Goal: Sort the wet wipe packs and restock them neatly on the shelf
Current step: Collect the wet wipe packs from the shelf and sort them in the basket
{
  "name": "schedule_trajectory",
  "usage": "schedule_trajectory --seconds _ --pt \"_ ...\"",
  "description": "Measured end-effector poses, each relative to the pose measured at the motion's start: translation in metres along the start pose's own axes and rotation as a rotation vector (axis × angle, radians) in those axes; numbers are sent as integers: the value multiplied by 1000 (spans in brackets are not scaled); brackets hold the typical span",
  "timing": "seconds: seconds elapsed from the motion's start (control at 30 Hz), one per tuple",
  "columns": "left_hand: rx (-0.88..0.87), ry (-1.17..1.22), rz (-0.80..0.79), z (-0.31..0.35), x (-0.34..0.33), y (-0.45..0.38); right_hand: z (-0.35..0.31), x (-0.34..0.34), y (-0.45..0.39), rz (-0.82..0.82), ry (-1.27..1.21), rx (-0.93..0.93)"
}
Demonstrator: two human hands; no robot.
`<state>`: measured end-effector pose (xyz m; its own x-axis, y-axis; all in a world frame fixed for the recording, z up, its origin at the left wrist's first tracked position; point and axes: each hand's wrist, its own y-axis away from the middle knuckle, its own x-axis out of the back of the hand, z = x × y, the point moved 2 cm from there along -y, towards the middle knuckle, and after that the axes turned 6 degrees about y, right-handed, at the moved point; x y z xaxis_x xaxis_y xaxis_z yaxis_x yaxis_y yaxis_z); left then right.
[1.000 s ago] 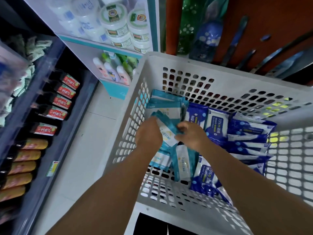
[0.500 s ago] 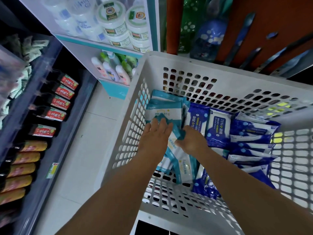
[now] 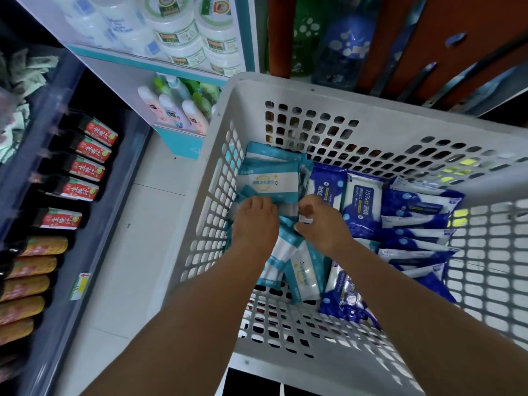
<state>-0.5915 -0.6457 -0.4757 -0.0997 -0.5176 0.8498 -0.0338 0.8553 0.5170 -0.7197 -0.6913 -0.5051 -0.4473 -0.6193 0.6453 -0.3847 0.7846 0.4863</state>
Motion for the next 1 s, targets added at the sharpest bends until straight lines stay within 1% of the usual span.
schedule_trajectory --seconds 0.03,0.07,0.13,0.17,0.2,0.27,0.33,0.47,0.53,0.63,0.77,0.83,0.87,0.93,1.0 --pt "0 1 -8 1 1 -1 8 2 2 -6 83 -21" --pt "0 -1 -12 1 2 -1 16 2 4 -52 189 -29" --pt "-11 -6 -7 0 2 0 29 -2 12 -207 395 -12" --pt "-24 -4 5 1 3 1 34 -6 16 -249 467 0" --pt "-40 -2 16 1 3 3 36 -10 20 -251 523 18" --pt "-75 -9 27 2 3 6 35 -18 23 -191 619 84" --pt "-85 -13 25 2 2 9 32 -23 24 -153 621 112" --pt "-5 9 -37 -3 -5 14 33 -8 23 -153 385 -7" --pt "-12 -4 -22 -3 -5 14 32 10 23 -114 322 -57" --pt "-80 -31 8 0 -5 11 25 41 21 23 247 -81" --pt "-42 51 -38 5 -8 10 18 65 17 236 74 -122" --pt "-34 109 -35 8 -6 10 16 67 13 325 -116 -179" --pt "-26 157 -17 8 -5 9 15 66 10 359 -264 -224" --pt "37 290 72 4 -2 7 10 61 2 400 -560 -305" --pt "113 404 200 -1 4 8 0 50 -8 397 -747 -367"
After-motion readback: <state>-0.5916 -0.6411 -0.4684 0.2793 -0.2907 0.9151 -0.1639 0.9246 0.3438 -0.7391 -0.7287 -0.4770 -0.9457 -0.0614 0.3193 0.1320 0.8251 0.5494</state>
